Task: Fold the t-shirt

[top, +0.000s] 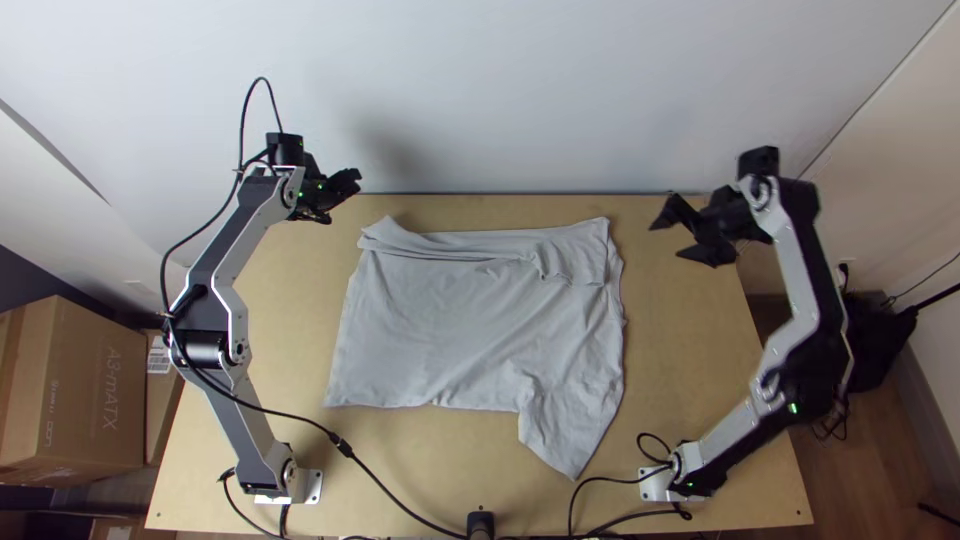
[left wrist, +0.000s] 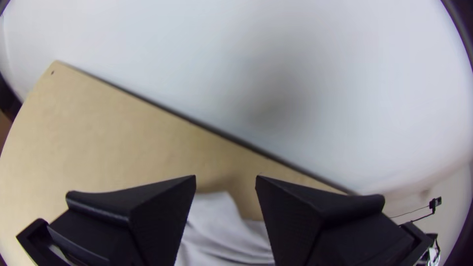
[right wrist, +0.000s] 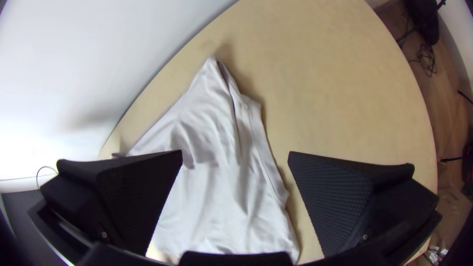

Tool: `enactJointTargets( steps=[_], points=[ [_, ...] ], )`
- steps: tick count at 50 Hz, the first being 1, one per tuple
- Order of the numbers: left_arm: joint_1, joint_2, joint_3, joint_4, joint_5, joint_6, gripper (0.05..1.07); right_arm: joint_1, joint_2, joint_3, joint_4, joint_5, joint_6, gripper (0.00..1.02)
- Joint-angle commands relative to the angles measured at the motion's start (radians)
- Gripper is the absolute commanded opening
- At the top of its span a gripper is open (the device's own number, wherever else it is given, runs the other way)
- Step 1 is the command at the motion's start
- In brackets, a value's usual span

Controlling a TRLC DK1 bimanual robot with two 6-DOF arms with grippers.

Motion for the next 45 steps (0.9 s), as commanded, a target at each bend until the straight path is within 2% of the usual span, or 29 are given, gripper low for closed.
enactJointTargets(
  steps=[1, 5, 11, 13, 21, 29, 37, 45],
  points=[
    [0.01, -0.134, -0.048, -0.054, 0.021, -0.004, 0.68, -0.019, -0.254, -0.209, -0.054, -0.014, -0.042, 0.99],
    [0.014, -0.252, -0.142, -0.056, 0.023, 0.019, 0.68, -0.03, -0.415, -0.37, -0.034, -0.014, -0.071, 0.99],
    [0.009, -0.453, -0.295, -0.073, 0.029, 0.038, 0.68, -0.03, -0.579, -0.566, -0.041, -0.016, -0.198, 0.99],
    [-0.002, -0.518, -0.341, -0.088, 0.029, 0.044, 0.68, -0.032, -0.616, -0.634, -0.041, -0.016, -0.213, 0.99],
    [-0.031, -0.757, -0.47, -0.168, 0.029, 0.061, 0.68, -0.013, -0.695, -0.851, -0.112, -0.017, -0.206, 0.9],
    [-0.031, -0.946, -0.567, -0.254, 0.027, 0.098, 0.68, 0.082, -0.706, -0.999, -0.093, -0.019, -0.195, 0.72],
    [0.014, -1.059, -0.649, -0.312, 0.027, 0.144, 0.68, 0.157, -0.694, -1.072, -0.005, -0.022, -0.149, 0.47],
    [0.03, -1.122, -0.702, -0.335, 0.027, 0.15, 0.68, 0.22, -0.62, -1.089, 0.003, -0.029, -0.144, 0.47]
  ],
)
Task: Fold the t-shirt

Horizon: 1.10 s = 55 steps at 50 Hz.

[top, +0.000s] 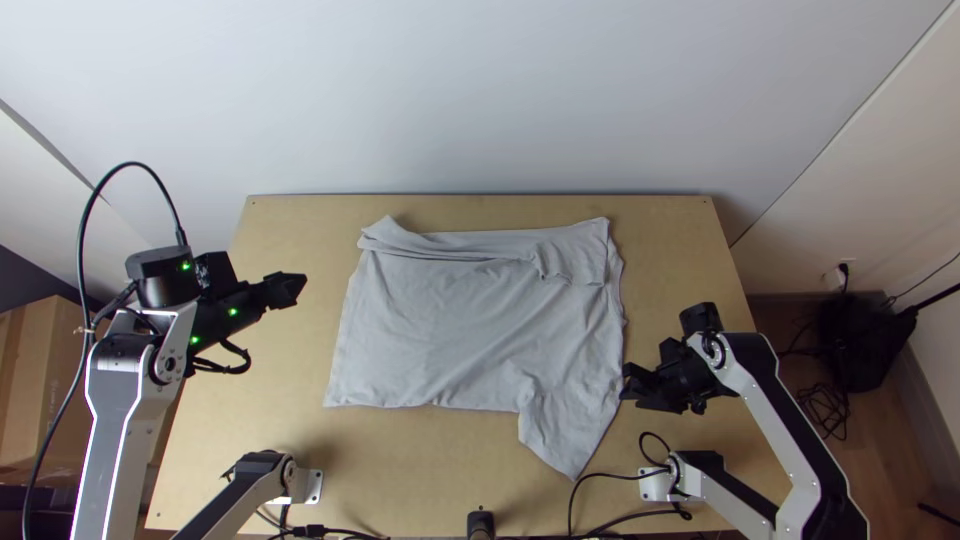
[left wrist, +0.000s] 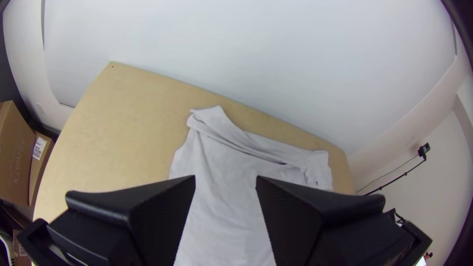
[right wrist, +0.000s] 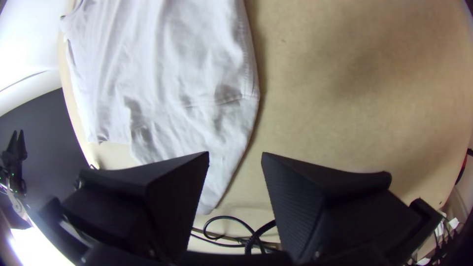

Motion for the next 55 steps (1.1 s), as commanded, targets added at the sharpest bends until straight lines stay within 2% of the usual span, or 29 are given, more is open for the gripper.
enactJointTargets(
  steps=[1, 7, 13, 17, 29, 55],
  points=[
    [0.009, -0.04, -0.04, -0.017, 0.009, 0.016, 0.68, 0.032, 0.059, -0.031, 0.014, -0.009, 0.024, 0.47],
    [0.014, -0.046, -0.046, -0.026, 0.009, 0.017, 0.68, 0.046, 0.109, -0.039, 0.031, -0.013, 0.024, 0.47],
    [0.015, -0.042, -0.049, -0.026, 0.009, 0.02, 0.68, 0.049, 0.148, -0.048, 0.055, -0.013, 0.022, 0.57],
    [0.015, -0.036, -0.047, -0.025, 0.009, 0.02, 0.68, 0.049, 0.172, -0.052, 0.083, -0.013, 0.018, 0.6],
    [0.014, -0.023, -0.055, -0.015, 0.009, 0.02, 0.68, 0.014, 0.21, -0.039, 0.18, -0.012, 0.013, 0.6],
    [0.014, -0.002, -0.035, -0.012, 0.008, 0.023, 0.68, -0.002, 0.29, -0.071, 0.295, -0.012, 0.013, 0.55]
  ],
)
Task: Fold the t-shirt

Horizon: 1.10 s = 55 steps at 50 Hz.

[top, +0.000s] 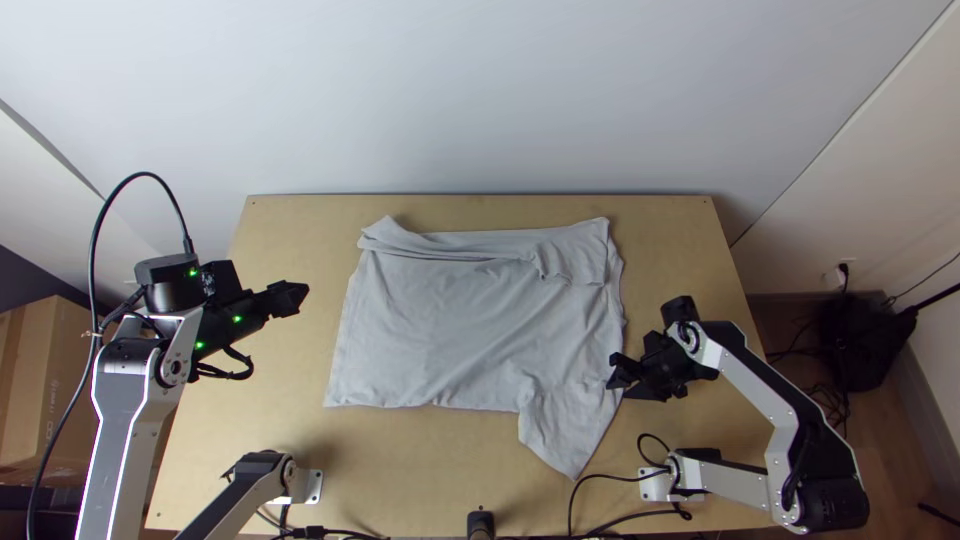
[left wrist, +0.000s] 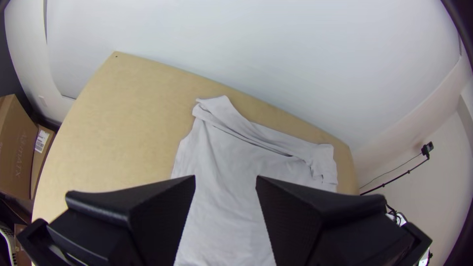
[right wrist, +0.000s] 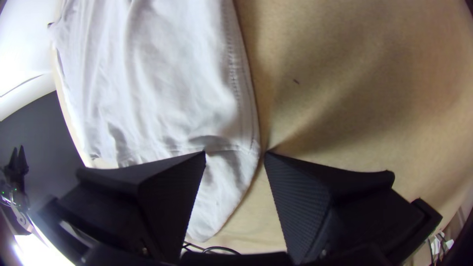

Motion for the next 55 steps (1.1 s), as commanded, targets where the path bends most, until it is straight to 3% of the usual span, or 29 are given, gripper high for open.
enactJointTargets(
  steps=[1, 6, 14, 24, 32, 38, 43, 50, 55],
  points=[
    [0.005, 0.007, 0.002, 0.002, 0.008, 0.021, 0.67, -0.003, 0.046, -0.029, 0.041, 0.004, 0.009, 0.54],
    [0.005, 0.004, -0.012, -0.005, 0.008, 0.037, 0.68, 0.0, 0.057, -0.045, 0.084, 0.004, 0.012, 0.4],
    [0.005, -0.011, -0.035, -0.019, 0.008, 0.073, 0.68, 0.005, 0.11, -0.071, 0.119, 0.006, 0.017, 0.33],
    [0.013, -0.02, -0.056, -0.033, 0.006, 0.103, 0.68, 0.005, 0.098, -0.091, 0.151, 0.015, 0.012, 0.03],
    [0.029, -0.017, -0.113, -0.07, -0.006, 0.198, 0.68, -0.003, 0.043, -0.098, 0.138, 0.014, 0.011, 0.02],
    [0.017, -0.006, -0.173, -0.214, -0.047, 0.39, 0.68, -0.024, -0.035, -0.083, 0.093, 0.014, 0.015, 0.02],
    [-0.007, 0.003, -0.219, -0.278, -0.076, 0.493, 0.67, -0.038, -0.115, -0.061, 0.049, 0.012, 0.023, 0.02],
    [-0.004, 0.04, -0.325, -0.298, -0.136, 0.616, 0.67, -0.044, -0.224, -0.025, 0.016, 0.012, 0.052, 0.02],
    [0.0, 0.059, -0.405, -0.223, -0.144, 0.653, 0.67, -0.049, -0.258, 0.008, -0.033, 0.012, 0.054, 0.02]
  ],
)
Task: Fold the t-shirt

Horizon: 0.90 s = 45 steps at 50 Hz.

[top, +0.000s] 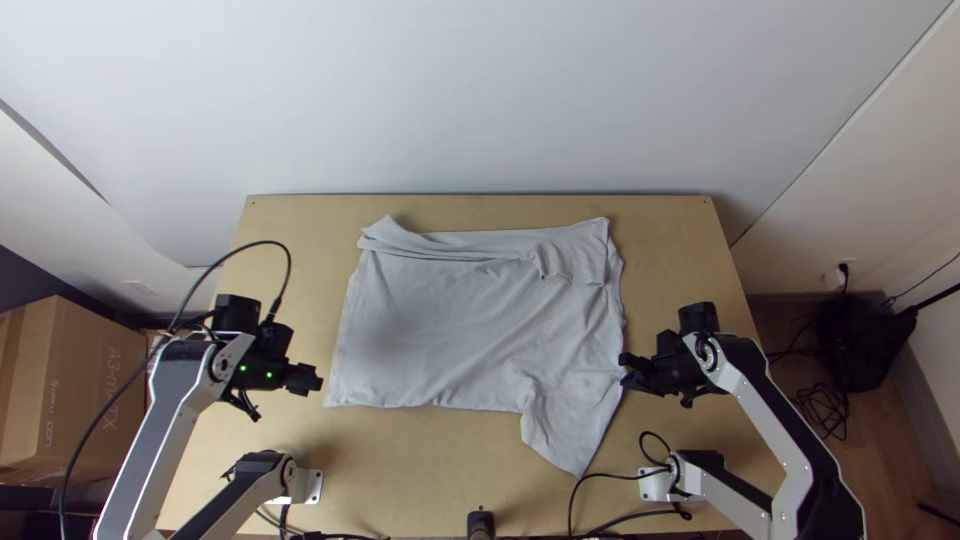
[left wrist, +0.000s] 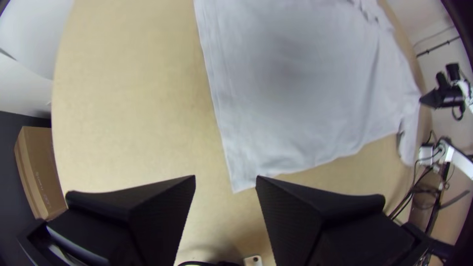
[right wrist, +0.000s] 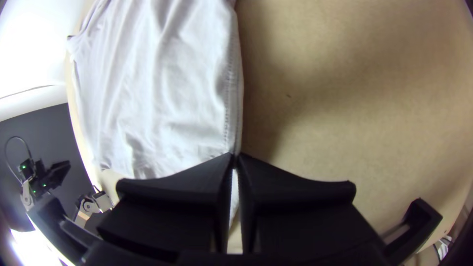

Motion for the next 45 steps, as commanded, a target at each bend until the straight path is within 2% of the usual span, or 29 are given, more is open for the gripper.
enactJointTargets(
  steps=[1, 6, 10, 12, 15, 16, 18, 25, 26, 29, 33, 45],
  points=[
    [0.005, 0.025, -0.098, 0.055, -0.008, 0.089, 0.67, -0.009, -0.044, 0.046, -0.045, 0.003, 0.026, 0.02],
    [0.006, 0.022, -0.179, 0.137, -0.007, 0.14, 0.67, -0.008, -0.056, 0.058, -0.056, 0.003, 0.041, 0.02],
    [-0.004, 0.026, -0.202, 0.172, -0.005, 0.141, 0.64, -0.005, -0.058, 0.058, -0.056, 0.003, 0.054, 0.02],
    [-0.004, 0.029, -0.208, 0.196, -0.005, 0.138, 0.54, -0.003, -0.059, 0.058, -0.056, 0.003, 0.064, 0.02],
    [-0.01, 0.037, -0.214, 0.218, -0.004, 0.138, 0.31, -0.003, -0.062, 0.057, -0.056, 0.003, 0.073, 0.02],
    [-0.015, 0.04, -0.214, 0.226, -0.004, 0.134, 0.26, -0.002, -0.062, 0.055, -0.056, 0.003, 0.077, 0.02],
    [-0.026, 0.046, -0.214, 0.227, -0.005, 0.132, 0.23, 0.0, -0.064, 0.052, -0.056, 0.003, 0.083, 0.02],
    [-0.041, 0.055, -0.213, 0.227, -0.005, 0.14, 0.24, 0.027, -0.065, 0.043, -0.056, 0.003, 0.103, 0.02],
    [-0.043, 0.059, -0.211, 0.227, -0.007, 0.14, 0.27, 0.03, -0.068, 0.042, -0.056, 0.003, 0.107, 0.02],
    [-0.043, 0.075, -0.2, 0.215, -0.007, 0.146, 0.5, 0.034, -0.073, 0.043, -0.056, 0.003, 0.11, 0.02],
    [-0.044, 0.094, -0.196, 0.173, -0.005, 0.177, 0.51, 0.035, -0.073, 0.043, -0.056, 0.003, 0.118, 0.02],
    [-0.06, 0.101, -0.2, 0.178, 0.007, 0.154, 0.53, 0.058, -0.076, 0.028, -0.056, 0.003, 0.129, 0.02]
  ],
)
